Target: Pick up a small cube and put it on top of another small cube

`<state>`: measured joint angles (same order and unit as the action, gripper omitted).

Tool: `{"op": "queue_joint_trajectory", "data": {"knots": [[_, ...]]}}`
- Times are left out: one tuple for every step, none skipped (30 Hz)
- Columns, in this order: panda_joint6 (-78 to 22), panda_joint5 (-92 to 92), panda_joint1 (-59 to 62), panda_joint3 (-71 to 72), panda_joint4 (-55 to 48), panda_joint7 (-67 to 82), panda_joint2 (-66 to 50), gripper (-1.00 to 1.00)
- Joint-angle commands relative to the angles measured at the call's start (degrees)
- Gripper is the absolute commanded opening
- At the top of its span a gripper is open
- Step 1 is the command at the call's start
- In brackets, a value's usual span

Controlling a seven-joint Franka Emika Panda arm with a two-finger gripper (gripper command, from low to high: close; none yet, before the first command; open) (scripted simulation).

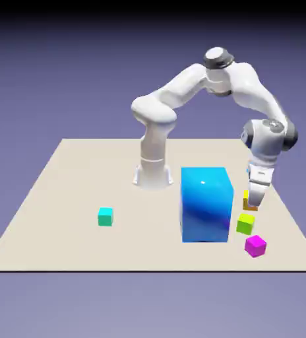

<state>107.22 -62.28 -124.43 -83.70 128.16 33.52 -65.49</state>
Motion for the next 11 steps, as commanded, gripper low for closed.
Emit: {"op": "queue_joint_trajectory", "data": {"knots": [[-0.8,-0.7,-1.9,-1.0,-0.1,0.2,-0.8,-1.00],[-0.9,-0.9,-2.4,-1.3,-0.2,0.1,-0.9,-1.00],[-0.9,-0.9,-2.4,-1.3,-0.2,0.1,-0.9,-1.00],[0.4,-2.7,-1.6,0.8,0.0,0.7,-1.7,-1.00],[1.7,-4.5,-0.9,2.9,0.2,1.2,-2.4,-1.00],[3.0,-6.3,-0.1,4.9,0.3,1.7,-3.2,-1.00],[4.3,-8.0,0.6,7.0,0.5,2.3,-4.0,-1.00],[4.5,-8.3,0.7,7.3,0.5,2.3,-4.1,-1.00],[4.5,-8.3,0.7,7.3,0.5,2.3,-4.1,1.00],[4.5,-8.3,0.7,7.3,0.5,2.3,-4.1,1.00],[3.2,-6.5,0.0,5.3,0.4,1.8,-3.3,1.00]]}}
